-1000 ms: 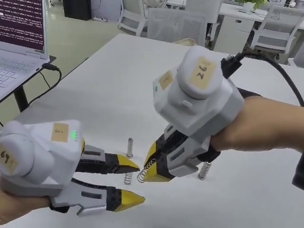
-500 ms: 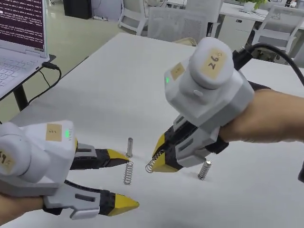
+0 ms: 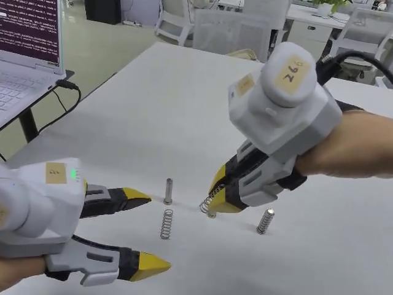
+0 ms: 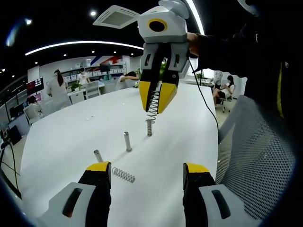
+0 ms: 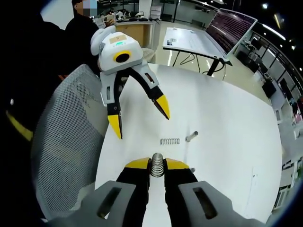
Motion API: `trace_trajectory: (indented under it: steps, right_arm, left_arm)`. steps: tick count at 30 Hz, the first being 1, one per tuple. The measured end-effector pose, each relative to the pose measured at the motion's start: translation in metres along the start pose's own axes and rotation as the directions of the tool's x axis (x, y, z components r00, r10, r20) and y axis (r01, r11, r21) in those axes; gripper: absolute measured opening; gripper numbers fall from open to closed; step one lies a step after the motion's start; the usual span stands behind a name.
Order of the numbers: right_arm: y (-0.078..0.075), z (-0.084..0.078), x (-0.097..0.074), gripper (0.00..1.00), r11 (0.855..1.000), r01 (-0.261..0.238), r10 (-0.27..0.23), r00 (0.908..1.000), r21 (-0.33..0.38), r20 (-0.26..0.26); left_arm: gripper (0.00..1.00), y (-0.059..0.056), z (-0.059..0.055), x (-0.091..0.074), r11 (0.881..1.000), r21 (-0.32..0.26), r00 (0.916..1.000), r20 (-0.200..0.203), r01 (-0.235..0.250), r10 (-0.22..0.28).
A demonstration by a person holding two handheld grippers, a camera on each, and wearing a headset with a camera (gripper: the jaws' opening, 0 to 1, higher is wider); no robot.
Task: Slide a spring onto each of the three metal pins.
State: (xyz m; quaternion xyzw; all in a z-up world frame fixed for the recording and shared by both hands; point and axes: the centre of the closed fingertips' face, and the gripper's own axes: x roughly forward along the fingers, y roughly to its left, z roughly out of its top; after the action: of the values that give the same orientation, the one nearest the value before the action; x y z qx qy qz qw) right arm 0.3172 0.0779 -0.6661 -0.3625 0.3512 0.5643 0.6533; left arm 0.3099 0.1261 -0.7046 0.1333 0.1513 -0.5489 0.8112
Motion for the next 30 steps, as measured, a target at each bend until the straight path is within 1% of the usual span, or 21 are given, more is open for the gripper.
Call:
trace_trajectory:
  steps: [5,12,18,22,26,30]
  right_arm:
    - [-0.011,-0.002,-0.004,0.08,1.000,0.013,-0.012,0.9999,0.009,-0.003]
    - [-0.027,-0.009,-0.007,0.08,0.999,0.029,-0.029,0.9992,0.017,-0.027]
    - [-0.034,-0.012,-0.009,0.08,0.999,0.035,-0.035,0.9986,0.024,-0.040]
    - [-0.038,-0.017,-0.009,0.08,0.999,0.043,-0.042,0.9970,0.019,-0.065]
    - [-0.043,-0.021,-0.008,0.08,0.999,0.041,-0.039,0.9965,0.028,-0.074]
    - [-0.050,-0.026,-0.006,0.08,0.998,0.044,-0.041,0.9946,0.034,-0.095]
  left_arm:
    - [0.58,0.001,-0.004,-0.002,1.000,-0.008,0.9999,-0.002,-0.013,0.013]
    - [0.59,0.006,-0.006,-0.006,0.999,-0.019,0.9993,0.005,-0.038,0.038]
    - [0.59,0.007,-0.006,-0.007,0.999,-0.021,0.9989,0.006,-0.045,0.046]
    - [0.59,0.007,-0.006,-0.007,0.999,-0.019,0.9988,0.005,-0.049,0.049]
    - [0.59,0.007,-0.005,-0.008,0.998,-0.016,0.9986,0.006,-0.053,0.053]
    - [0.59,0.008,-0.006,-0.009,0.998,-0.015,0.9983,0.006,-0.058,0.058]
